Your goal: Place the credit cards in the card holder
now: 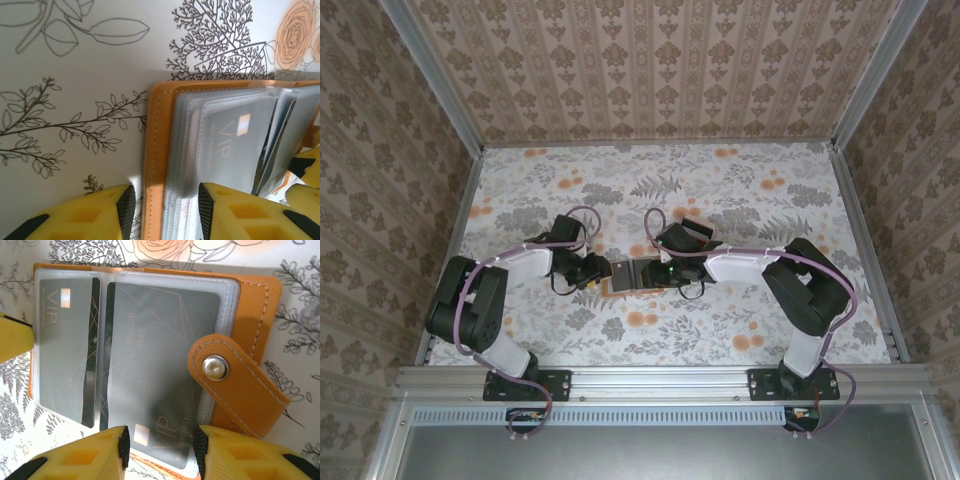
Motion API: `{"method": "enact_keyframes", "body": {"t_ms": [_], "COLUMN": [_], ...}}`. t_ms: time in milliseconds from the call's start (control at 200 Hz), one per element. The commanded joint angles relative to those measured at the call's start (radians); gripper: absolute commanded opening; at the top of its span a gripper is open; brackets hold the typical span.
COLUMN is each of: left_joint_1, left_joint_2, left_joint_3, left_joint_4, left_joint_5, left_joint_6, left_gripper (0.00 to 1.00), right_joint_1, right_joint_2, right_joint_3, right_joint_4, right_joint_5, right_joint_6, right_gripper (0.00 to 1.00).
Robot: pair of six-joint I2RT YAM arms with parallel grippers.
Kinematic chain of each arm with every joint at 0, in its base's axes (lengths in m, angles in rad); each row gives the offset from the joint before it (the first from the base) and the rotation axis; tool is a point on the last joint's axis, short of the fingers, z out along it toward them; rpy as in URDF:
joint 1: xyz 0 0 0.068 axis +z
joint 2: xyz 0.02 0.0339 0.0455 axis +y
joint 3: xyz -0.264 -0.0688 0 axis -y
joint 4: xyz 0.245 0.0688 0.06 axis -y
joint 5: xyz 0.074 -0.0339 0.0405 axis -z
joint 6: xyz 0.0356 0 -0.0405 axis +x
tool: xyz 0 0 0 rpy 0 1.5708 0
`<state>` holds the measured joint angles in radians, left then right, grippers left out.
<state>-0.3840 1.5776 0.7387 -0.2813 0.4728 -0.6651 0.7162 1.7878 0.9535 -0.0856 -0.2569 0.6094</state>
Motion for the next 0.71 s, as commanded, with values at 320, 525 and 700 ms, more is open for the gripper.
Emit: {"method": "enact_keyframes", "body": {"t_ms": [320, 525, 700], "left_joint_1": [-0.009, -0.007, -0.001], "left_joint_2": [0.024, -0.038, -0.086], "left_joint_3": [-0.053, -0.024, -0.005], "left_joint_4": [0.195, 0.147, 0.080], "left_joint_5": [0.216, 0.202, 0.178], "left_joint_6": [-0.137, -0.130, -0.107], "left_gripper": [0.41, 0.29, 0.18], "right_joint_1": [0.003, 0.002, 0.003], "right_joint_2": [0.074, 0.070, 0.068], "right_joint_3": [-0.018, -0.018, -0.012], "right_joint_4": [0.015, 0.008, 0.004], "right_joint_5": [-0.018, -0.016, -0.021], "right_joint_6": [0.027, 0.026, 0.026], "right_gripper": [0.42, 0.42, 0.42]}}
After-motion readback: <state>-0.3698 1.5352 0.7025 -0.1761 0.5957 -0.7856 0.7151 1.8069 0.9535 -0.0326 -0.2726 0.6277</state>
